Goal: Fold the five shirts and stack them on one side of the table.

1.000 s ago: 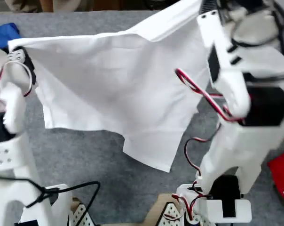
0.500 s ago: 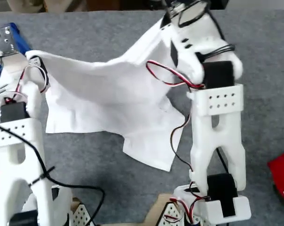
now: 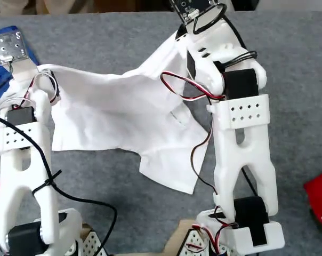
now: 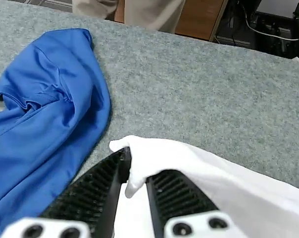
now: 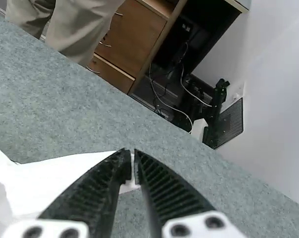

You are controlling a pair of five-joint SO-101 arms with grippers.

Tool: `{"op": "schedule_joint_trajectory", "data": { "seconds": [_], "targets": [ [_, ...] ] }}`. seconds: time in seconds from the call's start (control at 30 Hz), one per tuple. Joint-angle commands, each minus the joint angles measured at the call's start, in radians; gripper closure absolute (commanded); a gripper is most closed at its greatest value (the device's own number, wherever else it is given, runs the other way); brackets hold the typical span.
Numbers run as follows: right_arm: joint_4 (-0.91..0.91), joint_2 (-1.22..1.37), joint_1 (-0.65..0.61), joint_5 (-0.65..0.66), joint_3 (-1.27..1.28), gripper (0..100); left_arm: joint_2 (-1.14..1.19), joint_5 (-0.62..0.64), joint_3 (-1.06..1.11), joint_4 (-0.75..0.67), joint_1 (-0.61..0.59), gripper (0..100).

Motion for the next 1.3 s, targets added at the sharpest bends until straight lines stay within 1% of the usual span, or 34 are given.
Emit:
{"op": "schedule_joint_trajectory", "data": {
  "seconds": [0.0, 0.33, 0.6, 1.07, 1.17, 1.27],
  "targets": [
    [-0.018, -0.015, -0.005, 0.005, 0.001, 99.5, -0.008, 0.005, -0.003, -0.009, -0.008, 98],
    [-0.018, -0.022, -0.005, 0.002, -0.001, 99.4, -0.015, 0.0, 0.017, 0.069, -0.011, 98],
    [-0.018, -0.022, -0.008, 0.002, 0.001, 99.4, -0.015, -0.002, 0.015, 0.068, -0.043, 98],
    [-0.029, -0.015, -0.01, 0.002, 0.001, 99.4, -0.015, -0.002, 0.006, 0.06, -0.032, 98],
    [-0.072, -0.013, -0.01, 0.002, 0.008, 99.4, -0.015, -0.002, -0.014, 0.06, -0.032, 98],
    [-0.155, -0.013, -0.01, 0.002, 0.039, 99.4, -0.01, 0.002, -0.058, 0.06, -0.031, 98]
  ]
}}
